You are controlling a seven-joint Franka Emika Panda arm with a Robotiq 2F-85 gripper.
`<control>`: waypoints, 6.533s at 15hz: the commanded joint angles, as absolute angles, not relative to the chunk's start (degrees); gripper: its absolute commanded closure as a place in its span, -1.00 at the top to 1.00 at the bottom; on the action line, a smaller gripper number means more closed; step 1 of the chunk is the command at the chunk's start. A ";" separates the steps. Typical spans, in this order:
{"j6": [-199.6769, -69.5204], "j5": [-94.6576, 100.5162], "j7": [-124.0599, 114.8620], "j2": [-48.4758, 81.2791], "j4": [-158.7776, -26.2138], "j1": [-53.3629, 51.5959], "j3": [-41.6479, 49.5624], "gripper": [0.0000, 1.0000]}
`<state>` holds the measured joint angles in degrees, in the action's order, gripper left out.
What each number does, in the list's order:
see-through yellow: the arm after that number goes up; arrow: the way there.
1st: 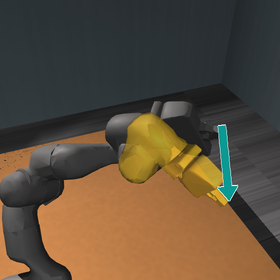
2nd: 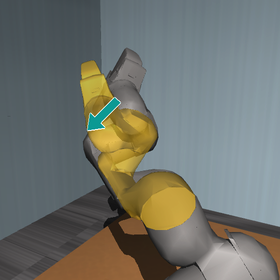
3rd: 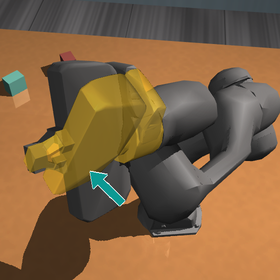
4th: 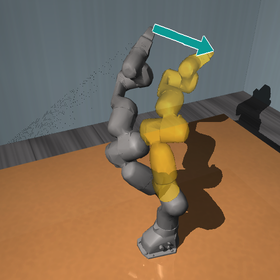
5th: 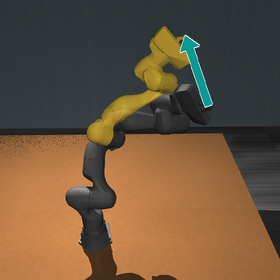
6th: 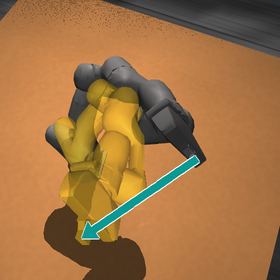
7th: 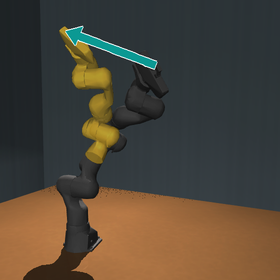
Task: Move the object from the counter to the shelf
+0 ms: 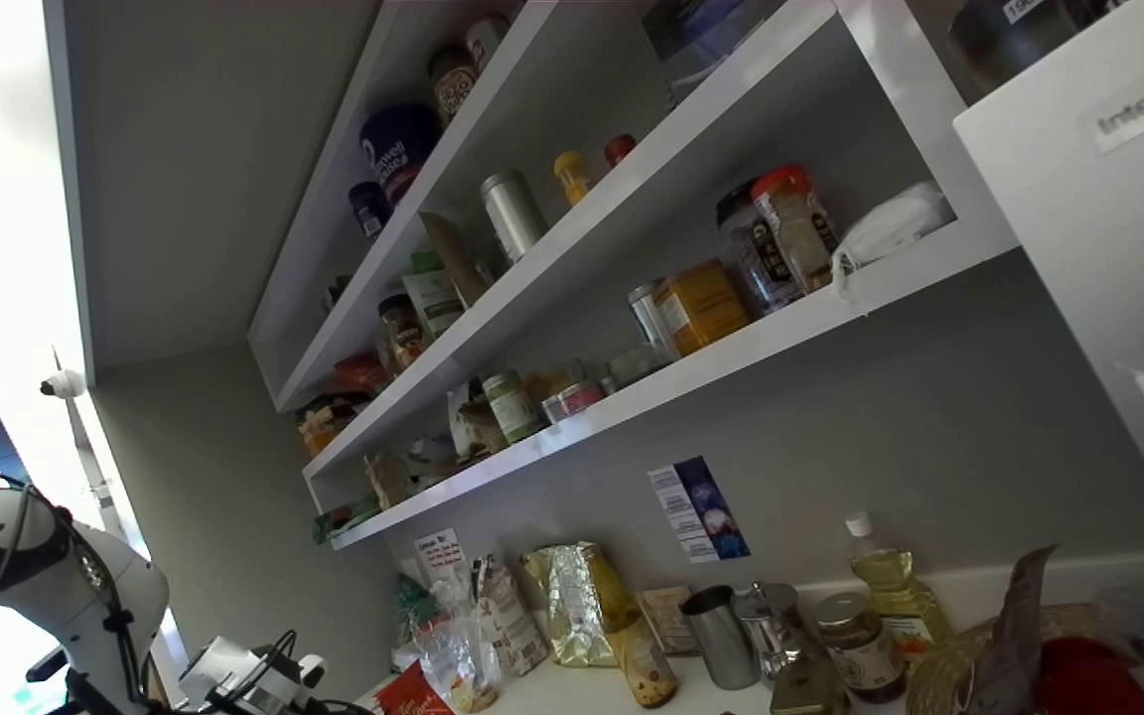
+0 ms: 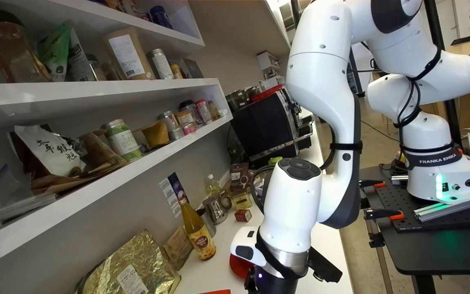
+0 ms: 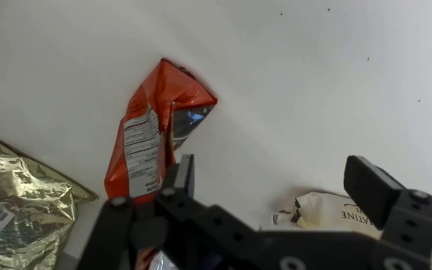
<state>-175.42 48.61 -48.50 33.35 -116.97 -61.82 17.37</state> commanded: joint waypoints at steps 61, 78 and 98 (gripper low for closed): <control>-178.56 65.70 -76.11 38.20 -117.27 -81.98 40.62 -0.99; -139.97 72.12 -72.09 -7.31 -140.18 -72.02 25.88 -0.99; -162.29 55.26 -31.46 -26.57 -156.01 -24.42 16.51 -0.99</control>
